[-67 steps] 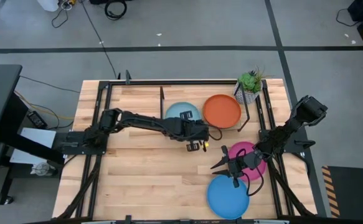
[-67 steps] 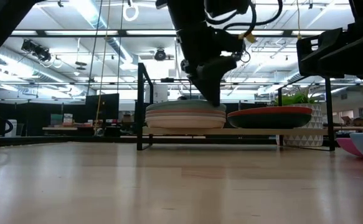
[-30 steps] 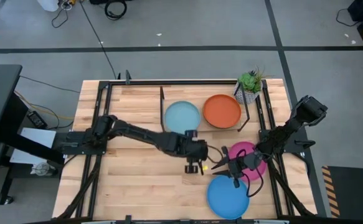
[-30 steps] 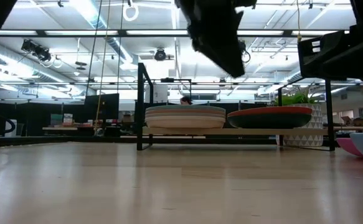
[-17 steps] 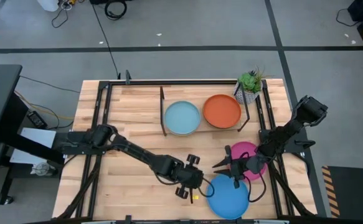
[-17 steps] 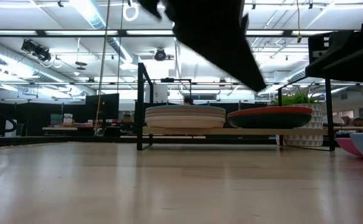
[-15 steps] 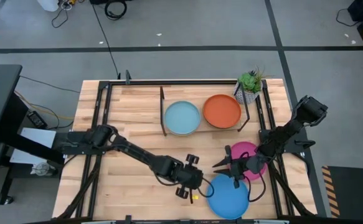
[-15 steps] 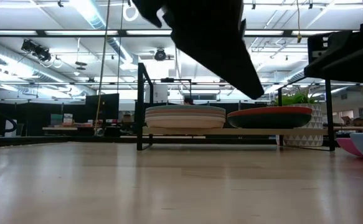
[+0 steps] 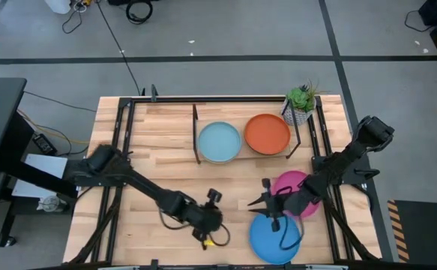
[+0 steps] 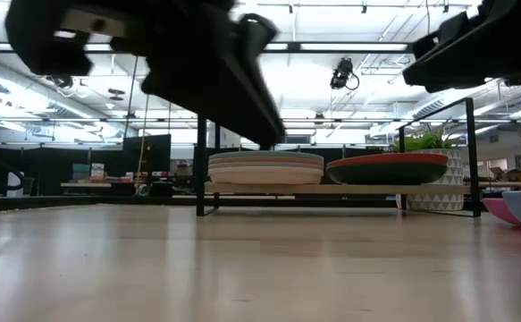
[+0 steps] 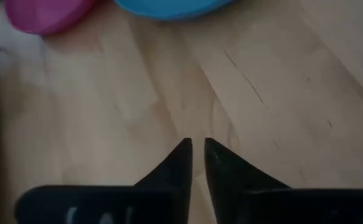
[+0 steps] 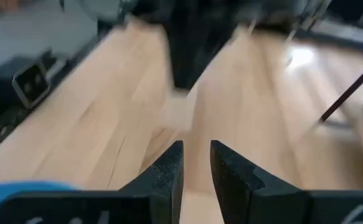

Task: Place and stack plates onto a shelf
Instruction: Stack the blue plate on top of the orange plate on the shelf

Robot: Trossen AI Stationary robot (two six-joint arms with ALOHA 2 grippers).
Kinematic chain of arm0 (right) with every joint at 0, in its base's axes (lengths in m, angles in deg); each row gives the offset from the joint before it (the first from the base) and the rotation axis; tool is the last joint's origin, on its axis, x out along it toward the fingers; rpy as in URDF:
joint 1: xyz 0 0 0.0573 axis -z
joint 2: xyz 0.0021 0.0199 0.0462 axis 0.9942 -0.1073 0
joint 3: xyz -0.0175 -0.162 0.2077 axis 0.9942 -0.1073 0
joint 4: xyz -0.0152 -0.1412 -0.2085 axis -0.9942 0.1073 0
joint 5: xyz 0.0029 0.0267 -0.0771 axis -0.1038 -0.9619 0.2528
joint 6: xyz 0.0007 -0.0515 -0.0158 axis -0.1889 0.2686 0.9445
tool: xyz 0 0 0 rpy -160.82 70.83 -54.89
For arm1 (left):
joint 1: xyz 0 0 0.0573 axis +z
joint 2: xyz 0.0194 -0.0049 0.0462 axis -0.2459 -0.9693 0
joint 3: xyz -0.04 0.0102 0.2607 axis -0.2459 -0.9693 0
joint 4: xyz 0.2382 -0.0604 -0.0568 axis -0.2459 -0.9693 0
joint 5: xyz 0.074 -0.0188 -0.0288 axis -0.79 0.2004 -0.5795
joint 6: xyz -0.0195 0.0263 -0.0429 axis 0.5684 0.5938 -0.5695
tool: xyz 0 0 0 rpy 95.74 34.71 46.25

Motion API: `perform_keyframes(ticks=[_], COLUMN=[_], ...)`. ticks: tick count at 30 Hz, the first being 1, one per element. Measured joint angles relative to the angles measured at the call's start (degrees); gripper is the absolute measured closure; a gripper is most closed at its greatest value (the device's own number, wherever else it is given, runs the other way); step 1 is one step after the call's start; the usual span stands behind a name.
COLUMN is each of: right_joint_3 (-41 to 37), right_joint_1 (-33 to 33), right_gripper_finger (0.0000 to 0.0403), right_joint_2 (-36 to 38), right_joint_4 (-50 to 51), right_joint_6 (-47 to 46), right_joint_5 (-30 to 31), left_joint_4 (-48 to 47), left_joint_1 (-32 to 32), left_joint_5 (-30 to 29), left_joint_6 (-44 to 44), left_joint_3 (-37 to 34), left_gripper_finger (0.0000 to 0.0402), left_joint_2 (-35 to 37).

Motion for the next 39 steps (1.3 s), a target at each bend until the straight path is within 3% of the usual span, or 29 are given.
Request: perform_keyframes(ticks=[5,10,18,22,27,33,39], right_joint_3=[10.37,17.21,18.61,19.42,25.16,32.11,34.52], right_joint_1=[0.44,2.79,8.27,9.67,10.53,10.53,10.87], right_gripper_finger=[0.0318,0.0317,0.0277,0.0235,0.0195,0.0193,0.0214], right_joint_2=[-0.02,-0.02,-1.01,-4.65,-10.93,-15.97,-15.44], right_joint_4=[22.65,37.03,43.57,44.93,55.52,62.49,66.92], right_joint_6=[-6.75,-12.80,-20.60,-22.59,-22.07,-16.44,-15.34], right_joint_5=[-4.28,-10.39,-22.77,-27.28,-30.82,-34.37,-33.58], left_joint_4=[8.68,17.36,30.09,32.43,39.14,53.30,66.10], left_joint_1=[-1.56,-1.90,-2.10,-2.65,-4.29,-5.50,-5.43], left_joint_5=[-0.20,-0.50,-0.81,-5.22,-9.35,-9.54,-9.57], left_joint_6=[0.78,1.03,0.12,-0.45,1.07,5.32,4.70], left_joint_3=[-10.91,-22.01,-32.59,-35.59,-40.17,-48.86,-56.88], left_gripper_finger=[0.0382,0.0389,0.0386,0.0386,0.0386,0.0386,0.0386], left_joint_2=[8.77,15.54,21.81,23.26,26.21,32.47,35.73])
